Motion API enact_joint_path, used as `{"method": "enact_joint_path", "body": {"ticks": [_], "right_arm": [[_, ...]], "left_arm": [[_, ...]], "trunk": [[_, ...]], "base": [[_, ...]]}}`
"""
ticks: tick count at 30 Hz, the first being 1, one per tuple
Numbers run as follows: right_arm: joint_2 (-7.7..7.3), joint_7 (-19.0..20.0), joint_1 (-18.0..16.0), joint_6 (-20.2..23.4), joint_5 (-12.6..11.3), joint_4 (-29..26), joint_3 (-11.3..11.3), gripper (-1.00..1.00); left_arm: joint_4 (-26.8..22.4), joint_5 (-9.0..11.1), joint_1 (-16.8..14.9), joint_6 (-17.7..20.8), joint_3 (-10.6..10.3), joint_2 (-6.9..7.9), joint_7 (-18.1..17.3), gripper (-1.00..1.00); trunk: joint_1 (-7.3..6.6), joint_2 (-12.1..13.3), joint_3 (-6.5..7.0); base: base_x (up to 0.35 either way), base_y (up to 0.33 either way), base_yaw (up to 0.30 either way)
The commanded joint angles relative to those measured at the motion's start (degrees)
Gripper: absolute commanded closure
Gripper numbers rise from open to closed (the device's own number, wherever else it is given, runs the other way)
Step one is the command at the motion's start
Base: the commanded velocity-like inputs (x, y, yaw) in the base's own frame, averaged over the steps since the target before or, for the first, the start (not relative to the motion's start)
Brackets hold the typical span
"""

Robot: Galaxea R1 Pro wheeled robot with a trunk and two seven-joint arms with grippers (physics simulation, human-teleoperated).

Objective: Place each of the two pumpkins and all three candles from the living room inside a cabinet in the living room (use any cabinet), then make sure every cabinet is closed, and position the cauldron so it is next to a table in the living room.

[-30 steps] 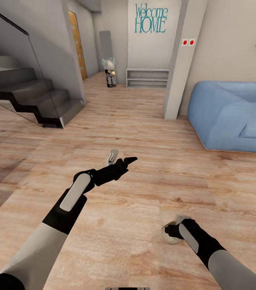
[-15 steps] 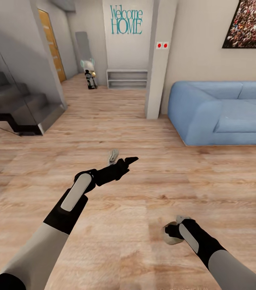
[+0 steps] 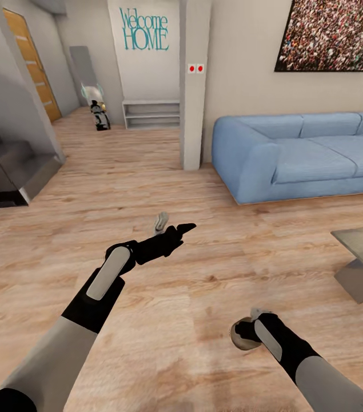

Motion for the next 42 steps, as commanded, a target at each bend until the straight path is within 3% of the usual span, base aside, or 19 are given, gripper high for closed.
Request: {"method": "enact_joint_path", "body": {"ticks": [1, 42], "right_arm": [[0.0, -0.1, 0.0, -0.1, -0.4, 0.0, 0.0, 1.0], [0.01, -0.1, 0.0, -0.2, -0.4, 0.0, 0.0, 1.0]], "left_arm": [[0.0, 0.0, 0.0, 0.0, 0.0, 0.0, 0.0, -1.0], [-0.3, 0.0, 0.0, 0.1, 0.1, 0.09, 0.0, -1.0]], "trunk": [[-0.23, 0.4, 0.18], [-9.23, 16.9, 7.55]], "base": [[0.0, 0.0, -0.283], [0.0, 0.0, -0.283]]}}
